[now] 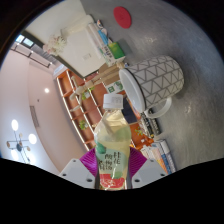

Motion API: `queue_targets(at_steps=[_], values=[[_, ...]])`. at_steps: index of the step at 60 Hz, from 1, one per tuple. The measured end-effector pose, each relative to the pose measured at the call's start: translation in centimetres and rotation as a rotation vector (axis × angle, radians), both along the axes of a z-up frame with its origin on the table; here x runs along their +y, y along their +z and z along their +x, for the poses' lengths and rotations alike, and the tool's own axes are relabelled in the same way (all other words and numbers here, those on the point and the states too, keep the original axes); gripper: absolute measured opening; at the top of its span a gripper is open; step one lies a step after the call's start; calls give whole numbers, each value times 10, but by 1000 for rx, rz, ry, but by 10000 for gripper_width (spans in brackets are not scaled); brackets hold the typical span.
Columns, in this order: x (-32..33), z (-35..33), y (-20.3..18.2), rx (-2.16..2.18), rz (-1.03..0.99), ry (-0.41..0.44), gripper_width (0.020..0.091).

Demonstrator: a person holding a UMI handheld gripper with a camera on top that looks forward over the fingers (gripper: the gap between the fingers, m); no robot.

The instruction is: Pour water

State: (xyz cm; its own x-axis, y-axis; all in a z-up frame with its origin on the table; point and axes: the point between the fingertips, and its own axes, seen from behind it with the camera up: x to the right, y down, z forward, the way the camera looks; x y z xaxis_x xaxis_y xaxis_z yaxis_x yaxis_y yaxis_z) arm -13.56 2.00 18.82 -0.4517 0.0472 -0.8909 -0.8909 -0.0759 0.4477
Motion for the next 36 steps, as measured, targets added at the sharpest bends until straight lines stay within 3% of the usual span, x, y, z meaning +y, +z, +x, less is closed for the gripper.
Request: queue_targets(at_steps=[13,26,36], values=[[-6,7,28,-728,36,51,367],[-2,90,53,-1477,-81,-80,376],[-8,201,29,-1965,-380,-205,376]])
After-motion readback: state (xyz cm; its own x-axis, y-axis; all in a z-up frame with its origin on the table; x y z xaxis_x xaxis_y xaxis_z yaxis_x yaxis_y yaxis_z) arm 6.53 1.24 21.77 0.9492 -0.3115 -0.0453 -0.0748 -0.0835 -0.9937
